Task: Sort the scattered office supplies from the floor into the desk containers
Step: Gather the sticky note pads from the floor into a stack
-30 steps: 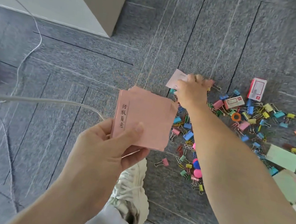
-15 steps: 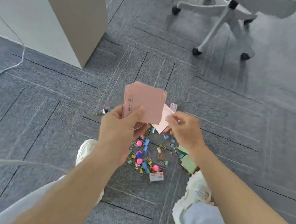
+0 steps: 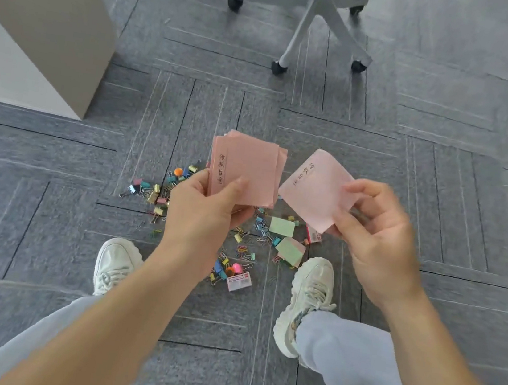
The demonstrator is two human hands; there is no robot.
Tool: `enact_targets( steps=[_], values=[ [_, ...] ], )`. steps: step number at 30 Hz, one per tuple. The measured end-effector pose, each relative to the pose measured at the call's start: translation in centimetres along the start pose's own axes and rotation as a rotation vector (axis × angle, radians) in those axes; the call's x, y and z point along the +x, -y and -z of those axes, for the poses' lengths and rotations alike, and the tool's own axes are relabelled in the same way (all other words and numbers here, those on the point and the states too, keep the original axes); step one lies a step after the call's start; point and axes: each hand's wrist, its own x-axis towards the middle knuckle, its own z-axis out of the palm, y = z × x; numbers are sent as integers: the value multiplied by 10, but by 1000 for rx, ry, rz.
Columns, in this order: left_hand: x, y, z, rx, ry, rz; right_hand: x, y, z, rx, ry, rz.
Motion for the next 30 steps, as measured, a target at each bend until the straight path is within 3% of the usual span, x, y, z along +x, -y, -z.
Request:
enact_targets(
  steps=[4, 8, 12, 23, 30],
  values=[
    [10, 4, -5, 48, 58, 45, 19, 6, 11, -8, -36, 23],
    [6, 13, -13, 83, 168, 86, 27, 0, -11, -209, 122, 55],
    [1, 16, -19, 100, 226, 93, 22, -6, -16, -401, 147, 66],
    [-3, 21, -20, 39, 187, 79, 28, -1, -10, -514, 213, 112],
    [-1, 23, -18, 333, 228, -92, 32, -5, -16, -485, 254, 112]
  ],
)
